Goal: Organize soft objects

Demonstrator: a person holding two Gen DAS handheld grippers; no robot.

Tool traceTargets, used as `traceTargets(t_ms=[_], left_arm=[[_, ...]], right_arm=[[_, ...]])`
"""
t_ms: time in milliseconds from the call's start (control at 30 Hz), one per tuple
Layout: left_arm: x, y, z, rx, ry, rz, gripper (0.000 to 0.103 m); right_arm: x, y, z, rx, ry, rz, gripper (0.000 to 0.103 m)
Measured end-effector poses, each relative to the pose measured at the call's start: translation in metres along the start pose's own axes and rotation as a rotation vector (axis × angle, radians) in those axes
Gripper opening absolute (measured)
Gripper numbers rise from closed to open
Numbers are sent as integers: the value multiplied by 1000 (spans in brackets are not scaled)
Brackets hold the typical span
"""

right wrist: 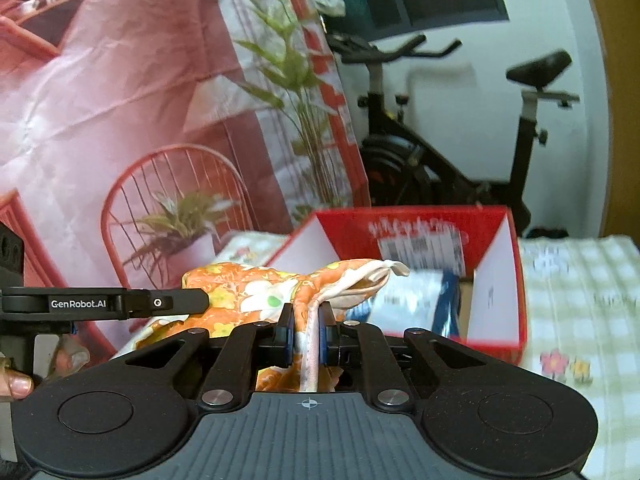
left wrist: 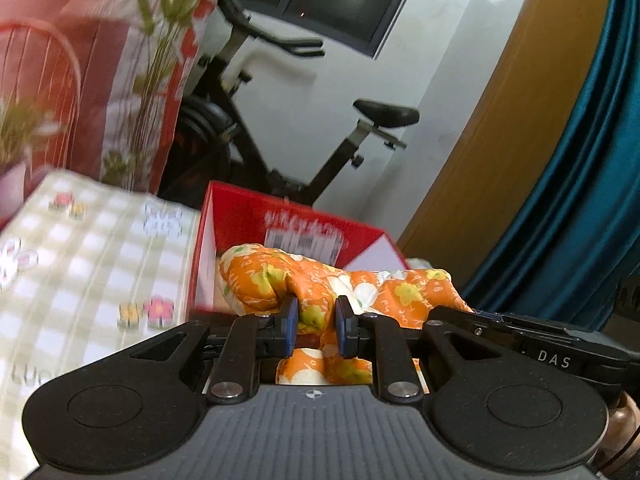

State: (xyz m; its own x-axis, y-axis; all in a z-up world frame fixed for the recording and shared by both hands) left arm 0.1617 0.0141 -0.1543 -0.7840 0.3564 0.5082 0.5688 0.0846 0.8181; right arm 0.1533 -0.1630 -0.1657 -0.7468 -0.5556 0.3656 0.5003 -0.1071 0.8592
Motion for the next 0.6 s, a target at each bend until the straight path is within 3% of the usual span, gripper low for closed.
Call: traceTargets(t_ms=[233, 600], left_arm=[[-28, 32, -6, -23, -4, -22, 20], [-85, 27, -2, -34, 27, 75, 20]], right_arm=[[-25, 35, -19, 40, -25, 18, 10], [-78, 18, -67, -27, -54, 155, 12]])
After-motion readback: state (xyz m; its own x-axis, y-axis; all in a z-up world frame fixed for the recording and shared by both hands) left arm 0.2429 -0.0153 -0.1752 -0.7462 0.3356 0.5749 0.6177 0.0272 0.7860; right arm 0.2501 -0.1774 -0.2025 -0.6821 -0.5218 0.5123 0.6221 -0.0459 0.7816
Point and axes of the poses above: each gripper's, at about its wrist camera, not at the fingertips, and x roughly against the way its jaws point, z to its left, y to its top, the point moved 5 cm from there along -x, roughly the way its jaws point, and after that the axes turned 8 degrees about y, right-handed, at the moved point
